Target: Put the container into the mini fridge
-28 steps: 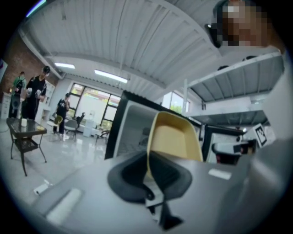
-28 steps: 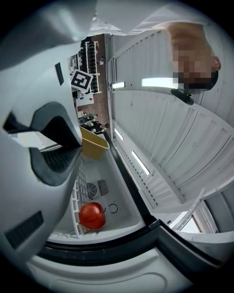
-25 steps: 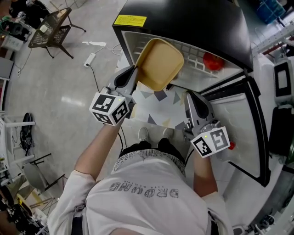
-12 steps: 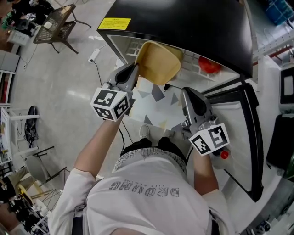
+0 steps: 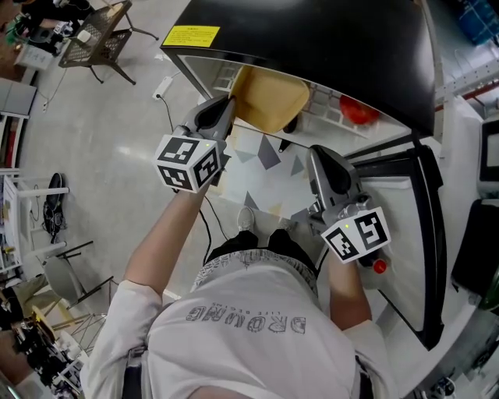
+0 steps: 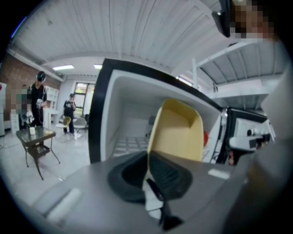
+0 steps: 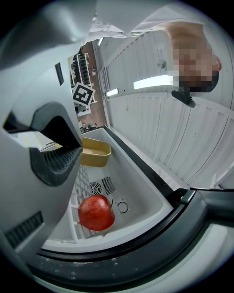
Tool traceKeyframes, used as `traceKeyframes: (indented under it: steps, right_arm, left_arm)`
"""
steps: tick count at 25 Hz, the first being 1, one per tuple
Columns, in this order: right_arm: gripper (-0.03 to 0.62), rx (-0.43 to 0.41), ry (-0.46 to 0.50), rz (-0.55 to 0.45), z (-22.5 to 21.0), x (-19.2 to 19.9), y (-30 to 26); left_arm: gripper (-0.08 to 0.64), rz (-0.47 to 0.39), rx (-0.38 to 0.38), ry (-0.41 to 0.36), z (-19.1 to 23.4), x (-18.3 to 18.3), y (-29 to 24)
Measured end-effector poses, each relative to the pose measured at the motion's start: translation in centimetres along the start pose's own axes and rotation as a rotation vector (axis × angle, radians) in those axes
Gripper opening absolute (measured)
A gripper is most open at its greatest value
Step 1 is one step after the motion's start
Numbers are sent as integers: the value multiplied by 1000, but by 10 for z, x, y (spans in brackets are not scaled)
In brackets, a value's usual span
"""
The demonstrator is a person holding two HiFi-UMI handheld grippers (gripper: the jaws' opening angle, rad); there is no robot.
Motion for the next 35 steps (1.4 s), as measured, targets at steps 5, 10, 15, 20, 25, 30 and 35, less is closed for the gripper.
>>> traceKeyframes:
  steps: [5,10,15,20,25,30,35]
  right_arm:
    - [2,-4,-14,0,-4,2,-2]
    - [2,-18,-26,-4,-7,4,-4]
    - [2,-17,-32,-13,-11,4,-4]
    - [2,-7,-41,-14,-15,5,-3]
    - [2,-3,-44,-12,-18,4,-5]
    - [2,-9,-42,-6,-19,2,-11]
    - [2,-7,-34,1,-17,-1,-16]
  left_arm:
    - [15,33,-10,-13,5,-13,-4]
    - [17,36,-20,-12,7,-30,-9]
    - [21,50,-27,-8,8,-43,-24]
    - [23,53,-39,-1,9,-52,-38]
    - [26,24,-36,-4,6,-57,-43]
    - [33,13,-20,7,6,-60,-50]
    - [52,0,0,10,8,-62,-52]
Point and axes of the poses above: the fingertips, and each gripper's own axes: y backward along the fingers, z to its left, x out of its underside, the point moved 8 cm from there along y, backward along the fingers, and after that the axes turned 14 degrees about z, right-handed, at the moved point
